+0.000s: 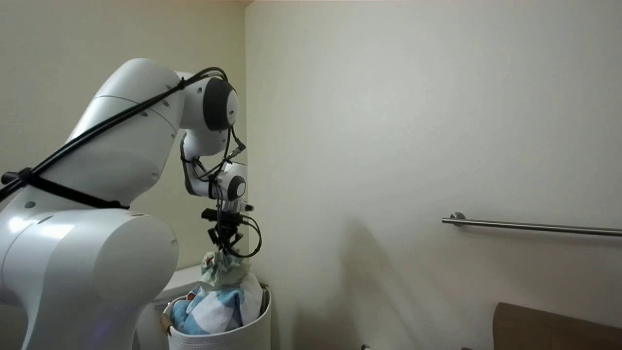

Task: Move a towel from the laundry basket to the couch

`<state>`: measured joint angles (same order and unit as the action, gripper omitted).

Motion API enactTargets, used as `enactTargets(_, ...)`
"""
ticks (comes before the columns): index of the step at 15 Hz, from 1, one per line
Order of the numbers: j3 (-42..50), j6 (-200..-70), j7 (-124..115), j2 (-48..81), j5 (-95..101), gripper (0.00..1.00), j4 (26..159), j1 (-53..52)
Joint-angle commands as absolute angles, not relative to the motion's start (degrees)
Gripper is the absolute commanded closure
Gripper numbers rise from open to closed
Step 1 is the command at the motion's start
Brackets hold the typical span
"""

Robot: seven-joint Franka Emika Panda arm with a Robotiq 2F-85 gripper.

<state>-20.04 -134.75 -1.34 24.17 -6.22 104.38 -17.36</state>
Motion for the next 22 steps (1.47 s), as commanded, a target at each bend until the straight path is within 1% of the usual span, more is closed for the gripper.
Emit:
enactTargets(1,-16.31,-132.36,-3.33,10.73,-4.26,0.91,114.03,-16.5)
enactTargets(4,-12.57,-127.98,-8.75,2.06,-0.1,0.91,118.92,-15.87)
enactTargets(9,-8.82,-120.78,-14.86,-12.35,3.46,0.91,126.68,-11.21)
enactTargets(10,-10.1,-121.55,-12.45,-5.14,2.8,0.89,121.13,-11.99)
enactTargets(12,-9.35,-120.82,-12.47,-9.73,2.7,0.89,124.02,-10.43)
enactTargets(13,-9.22,-120.81,-12.47,-11.0,2.66,0.91,124.97,-10.25)
enactTargets(15,-8.39,-122.33,-13.48,-11.36,5.76,0.91,126.15,-8.47)
enactTargets(22,1.43,-122.74,-13.71,-15.34,11.29,0.91,130.72,3.65)
